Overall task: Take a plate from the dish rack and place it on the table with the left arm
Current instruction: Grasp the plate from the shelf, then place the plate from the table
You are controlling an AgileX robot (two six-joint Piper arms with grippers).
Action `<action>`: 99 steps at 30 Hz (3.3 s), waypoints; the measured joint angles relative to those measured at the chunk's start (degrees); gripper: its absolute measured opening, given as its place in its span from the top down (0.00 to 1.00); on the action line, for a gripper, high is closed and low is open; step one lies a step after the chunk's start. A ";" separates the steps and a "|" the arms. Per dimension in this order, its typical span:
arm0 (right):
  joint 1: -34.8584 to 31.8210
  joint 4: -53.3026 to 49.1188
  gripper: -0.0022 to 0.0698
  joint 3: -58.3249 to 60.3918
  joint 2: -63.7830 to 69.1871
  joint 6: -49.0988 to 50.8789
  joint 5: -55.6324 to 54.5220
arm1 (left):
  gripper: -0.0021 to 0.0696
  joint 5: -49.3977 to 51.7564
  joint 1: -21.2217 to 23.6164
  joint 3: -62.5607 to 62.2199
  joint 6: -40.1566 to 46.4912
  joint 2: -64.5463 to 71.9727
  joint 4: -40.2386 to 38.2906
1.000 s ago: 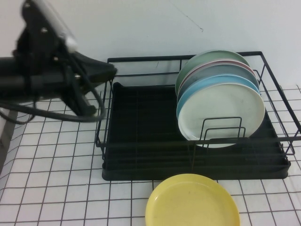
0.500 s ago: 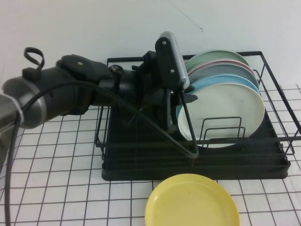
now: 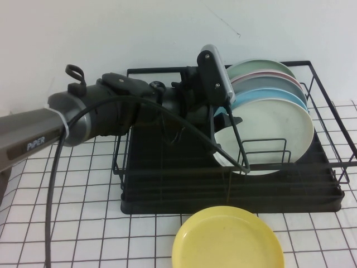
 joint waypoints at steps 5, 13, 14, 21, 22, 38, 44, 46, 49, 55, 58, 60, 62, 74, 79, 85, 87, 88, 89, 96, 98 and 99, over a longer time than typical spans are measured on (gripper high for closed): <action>0.00 0.00 0.97 0.00 0.00 0.00 0.00 | 0.53 0.00 0.00 -0.11 2.78 1.44 -1.60; 0.00 0.00 0.97 0.00 0.00 0.00 0.00 | 0.79 -3.15 -0.22 -0.11 5.43 2.70 -9.82; 0.00 0.00 0.97 0.00 0.00 0.00 0.00 | 0.84 -3.53 -0.22 -0.11 5.43 2.70 -10.94; 0.00 0.00 0.97 0.00 0.00 0.00 0.00 | 0.91 -4.34 -0.35 -0.11 5.75 2.70 -14.94; 0.00 0.00 0.97 0.00 0.00 0.00 0.00 | 0.91 -4.32 -0.35 -0.11 5.77 2.45 -14.94; 0.00 0.00 0.97 0.00 0.00 0.00 0.00 | 0.94 -5.05 -0.24 -0.11 5.20 -9.02 -15.98; 0.00 0.00 0.97 0.00 0.00 0.00 0.00 | 0.96 -15.56 -0.24 -0.11 -13.84 -16.81 -15.43; 0.00 0.00 0.97 0.00 0.00 0.00 0.00 | 0.96 -15.76 -0.11 -0.11 -23.48 -19.41 -10.41; 0.00 0.00 0.97 0.00 0.00 0.00 0.00 | 0.96 -9.76 -0.11 -0.11 -39.17 -22.22 3.16; 0.00 0.00 0.97 0.00 0.00 0.00 0.00 | 0.96 11.83 -0.11 -0.21 -70.00 -24.00 30.89; 0.00 0.00 0.97 0.00 0.00 0.00 0.00 | 0.96 20.88 -0.11 0.89 -75.30 -23.79 36.76; 0.00 0.00 0.97 0.00 0.00 0.00 0.00 | 0.96 25.31 -0.11 2.47 -76.50 -23.79 37.91; 0.00 0.00 0.97 0.00 0.00 0.00 0.00 | 0.96 26.98 -0.11 5.12 -77.19 -23.90 38.14; 0.00 0.00 0.97 0.00 0.00 0.00 0.00 | 0.96 5.67 -0.38 26.95 -76.37 -23.90 34.73; 0.00 0.00 0.97 0.00 0.00 0.00 0.00 | 0.96 2.47 -1.76 27.70 -75.60 -23.34 34.10; 0.00 0.00 0.97 0.00 0.00 0.00 0.00 | 0.96 -0.50 -3.79 27.70 -74.18 -20.07 34.57; 0.00 0.00 0.97 0.00 0.00 0.00 0.00 | 0.96 -0.88 -3.98 27.70 -74.05 -19.35 34.81; 0.00 0.00 0.97 0.00 0.00 0.00 0.00 | 0.96 -1.01 -3.98 27.70 -74.05 -19.04 34.81; 0.00 0.00 0.97 0.00 0.00 0.00 0.00 | 0.94 -1.28 -3.98 27.70 -74.05 -18.78 34.91; 0.00 0.00 0.97 0.00 0.00 0.00 0.00 | 0.58 -2.62 -3.98 27.70 -73.93 -18.78 34.92; 0.00 0.00 0.97 0.00 0.00 0.00 0.00 | 0.46 -2.73 -3.98 27.70 -73.93 -18.78 34.92; 0.00 0.00 0.97 0.00 0.00 0.00 0.00 | 0.43 -2.73 -3.98 27.70 -73.93 -18.78 34.92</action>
